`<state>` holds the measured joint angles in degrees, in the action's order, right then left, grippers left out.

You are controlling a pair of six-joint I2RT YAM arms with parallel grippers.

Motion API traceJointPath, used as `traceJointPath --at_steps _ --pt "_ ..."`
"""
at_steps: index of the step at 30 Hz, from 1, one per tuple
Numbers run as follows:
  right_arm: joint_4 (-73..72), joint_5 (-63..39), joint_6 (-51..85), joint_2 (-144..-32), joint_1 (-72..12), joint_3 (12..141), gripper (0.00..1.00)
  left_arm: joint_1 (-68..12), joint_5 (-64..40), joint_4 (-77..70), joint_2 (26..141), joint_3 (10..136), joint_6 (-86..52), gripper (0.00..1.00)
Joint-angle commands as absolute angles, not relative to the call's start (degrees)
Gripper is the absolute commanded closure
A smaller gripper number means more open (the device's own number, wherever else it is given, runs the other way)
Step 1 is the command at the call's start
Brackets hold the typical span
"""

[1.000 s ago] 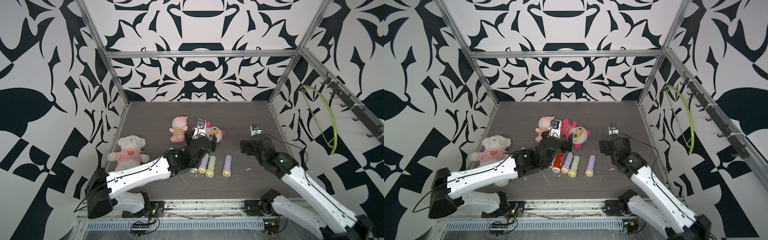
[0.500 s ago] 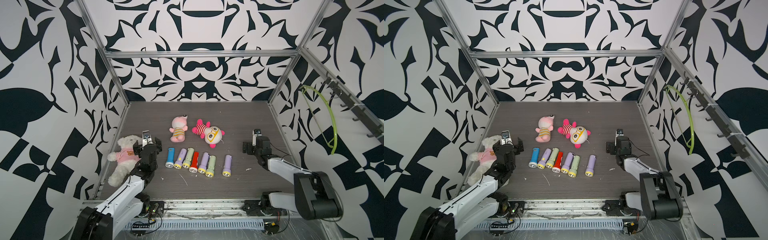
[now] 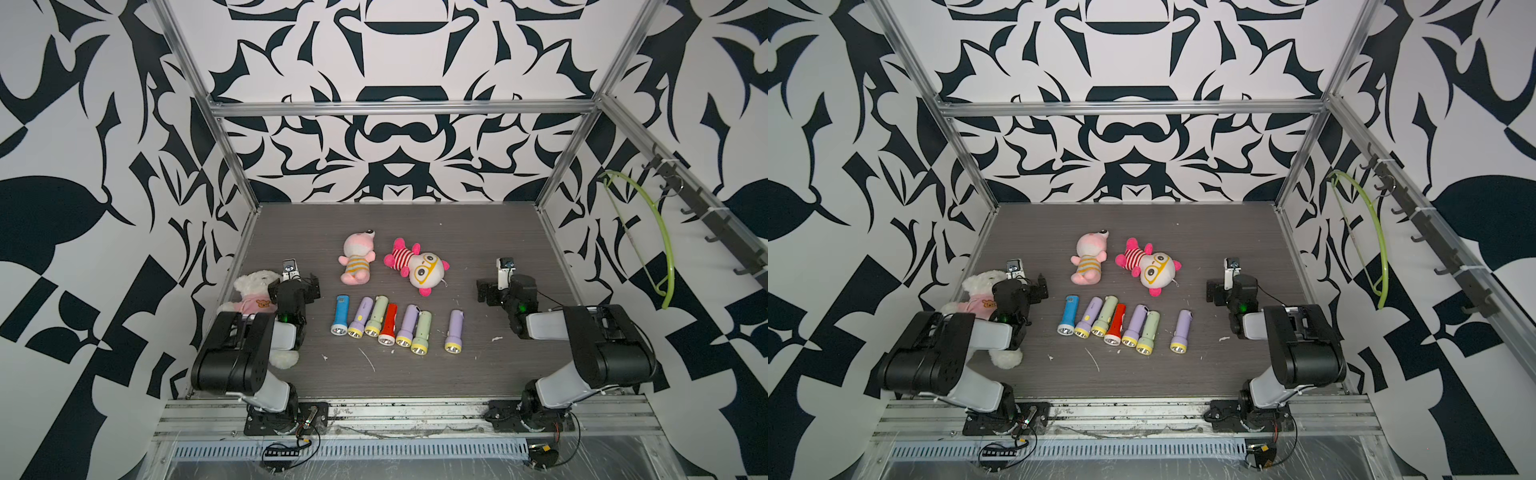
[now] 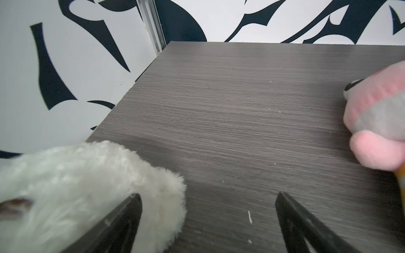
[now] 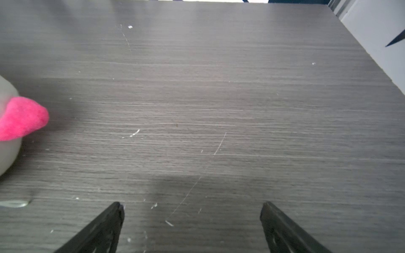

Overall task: Close the plug at the bottom of the flashlight
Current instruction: Reset both arms

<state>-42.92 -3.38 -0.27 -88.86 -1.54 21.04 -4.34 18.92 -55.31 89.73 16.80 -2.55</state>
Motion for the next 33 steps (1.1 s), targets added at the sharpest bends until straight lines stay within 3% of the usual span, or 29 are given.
traceJointPath --at_steps 1,22,27,29,30,32,33 --pt "-47.6 -7.0 -0.8 -88.3 -0.5 21.7 0.0 -3.7 12.8 -53.6 86.9 19.0 -3.5 0.01" --pt "-47.9 -10.1 0.4 -87.7 1.4 21.4 0.0 -3.3 14.3 -52.2 88.5 21.0 -3.9 0.01" --pt "-40.8 -13.2 -4.1 -80.1 -1.3 21.6 0.0 -7.0 1.1 -53.8 78.6 14.7 5.1 0.01" --pt "-43.4 -11.7 -1.5 -88.1 -0.3 25.3 0.0 -6.8 7.0 -63.6 87.3 14.2 3.1 0.01" --pt "-39.8 -10.0 -1.1 -85.7 0.4 24.7 0.0 -6.9 12.5 -69.6 92.4 15.3 2.9 0.01" --pt "-43.1 -11.0 -0.3 -83.6 0.6 22.2 0.0 -9.3 24.9 -62.2 88.7 16.2 -0.9 0.01" --pt "-41.6 -12.2 -2.1 -81.4 -0.2 21.8 0.0 -8.9 22.1 -60.2 86.1 15.7 -1.1 0.01"
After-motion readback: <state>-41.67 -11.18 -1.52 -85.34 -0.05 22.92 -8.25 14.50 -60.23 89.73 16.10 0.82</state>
